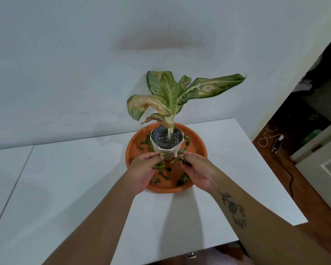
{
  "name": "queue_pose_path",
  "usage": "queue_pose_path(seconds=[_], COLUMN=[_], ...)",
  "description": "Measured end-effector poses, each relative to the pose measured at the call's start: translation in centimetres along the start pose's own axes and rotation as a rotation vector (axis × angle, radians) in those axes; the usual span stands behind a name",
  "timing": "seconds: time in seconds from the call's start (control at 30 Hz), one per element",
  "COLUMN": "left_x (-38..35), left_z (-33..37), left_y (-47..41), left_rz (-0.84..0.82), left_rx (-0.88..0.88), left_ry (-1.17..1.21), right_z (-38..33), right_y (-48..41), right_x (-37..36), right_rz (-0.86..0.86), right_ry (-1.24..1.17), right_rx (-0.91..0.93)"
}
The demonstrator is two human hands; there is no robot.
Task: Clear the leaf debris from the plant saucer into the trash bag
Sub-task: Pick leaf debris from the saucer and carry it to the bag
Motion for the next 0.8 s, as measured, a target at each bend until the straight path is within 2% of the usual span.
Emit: queue_pose_path(seconds=[0.13, 0.3, 0.57, 0.8], left_x=[-1.4, -4.1, -6.6, -6.4], left_z=[-1.0, -1.6, -2.2, -2.6], left_y=[0.3, 1.3, 2.8, 2.6], left_rz=[0.02, 0.024, 0.154, 0.183], left_rx=[-0.077, -0.218, -0.374, -0.39], left_ry=[0.279, 0.402, 0.537, 0.559], right_z=[-0.1, -0.3, -1.4, -0.7], right_y=[0.1, 0.7, 1.0, -0.2], right_x=[0.4, 1.1, 0.3, 1.3], right_rz=[-0.069, -0.081, -0.191, -0.185], right_ry=[-0.069, -0.201, -0.236, -0.275], right_rx=[-0.016, -0.056, -0.108, -0.13])
Point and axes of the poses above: each hand's wrist, its own y-axis away from the middle knuckle, its own x-axis out of the back of the hand, z = x × y, the point moved 6 cm from there along -y, towards the middle knuckle, and after that the axes turned 15 degrees about -z, right-handed, at the moved point
